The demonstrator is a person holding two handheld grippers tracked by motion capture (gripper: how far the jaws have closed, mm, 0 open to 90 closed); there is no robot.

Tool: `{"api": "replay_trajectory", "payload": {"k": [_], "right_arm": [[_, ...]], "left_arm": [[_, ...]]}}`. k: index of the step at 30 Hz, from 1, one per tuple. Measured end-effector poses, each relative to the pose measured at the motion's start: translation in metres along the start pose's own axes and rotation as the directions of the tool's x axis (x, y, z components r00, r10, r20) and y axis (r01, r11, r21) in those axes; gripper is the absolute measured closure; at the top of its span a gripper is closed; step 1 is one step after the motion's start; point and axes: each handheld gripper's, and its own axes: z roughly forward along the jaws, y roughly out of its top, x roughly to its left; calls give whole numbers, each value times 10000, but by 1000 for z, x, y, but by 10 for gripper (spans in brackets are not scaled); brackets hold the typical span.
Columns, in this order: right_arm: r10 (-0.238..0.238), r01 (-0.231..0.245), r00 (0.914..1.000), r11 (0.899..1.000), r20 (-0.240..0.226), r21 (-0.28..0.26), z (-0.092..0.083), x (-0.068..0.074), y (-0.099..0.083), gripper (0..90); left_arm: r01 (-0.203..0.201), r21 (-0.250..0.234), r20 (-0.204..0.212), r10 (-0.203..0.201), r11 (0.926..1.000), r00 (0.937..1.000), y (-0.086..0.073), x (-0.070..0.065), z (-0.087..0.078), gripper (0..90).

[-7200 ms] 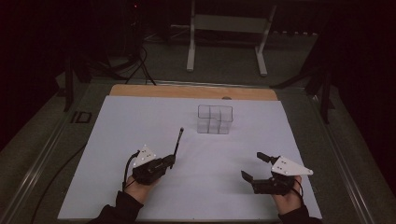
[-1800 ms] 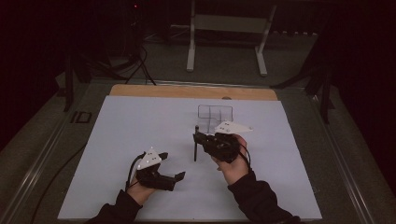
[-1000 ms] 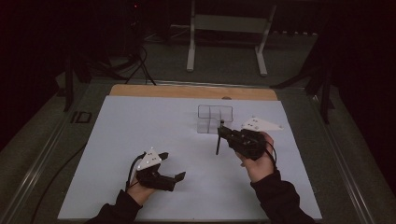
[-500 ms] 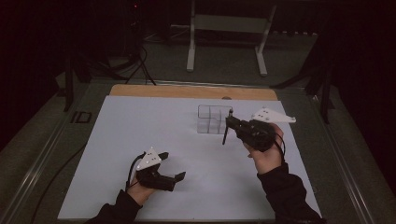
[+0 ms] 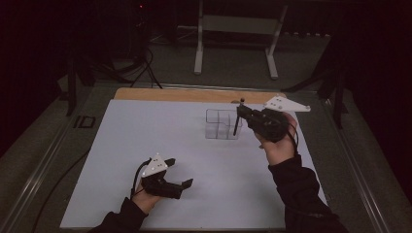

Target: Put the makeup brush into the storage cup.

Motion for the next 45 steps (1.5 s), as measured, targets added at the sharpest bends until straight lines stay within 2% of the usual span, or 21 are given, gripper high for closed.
{"api": "replay_trajectory", "payload": {"k": [6, 11, 17, 20, 22, 37, 45], "right_arm": [[-184, 184, 9998, 9998, 118, 63, 15, -8, 14, 843], [-134, 133, 9997, 9999, 182, 68, 23, -15, 19, 843], [-320, 318, 9989, 9995, 356, 71, 35, -22, 29, 843], [-336, 334, 9986, 9994, 405, 68, 36, -23, 30, 843], [-234, 229, 9985, 9997, 503, 102, 44, -30, 32, 843], [9, -32, 9963, 9996, 861, 272, 67, -53, 25, 843], [175, -249, 9953, 9967, 952, 770, 90, -62, 9, 843]], "left_arm": [[-25, 33, 54, 25, 10000, 10000, 0, 0, 0, 23], [-36, 15, 48, 36, 10000, 10000, 0, 0, 0, 23], [-32, 33, 54, 31, 10000, 10000, 0, 1, 0, 23], [-16, -1, 57, 16, 10000, 10000, 0, 0, -1, 23], [-50, 24, 45, 50, 10000, 10000, 0, 1, -1, 23], [-47, 16, 119, 46, 10000, 9999, 0, 1, -1, 23], [-61, 17, 123, 60, 10000, 9999, 0, 1, -2, 23]]}}
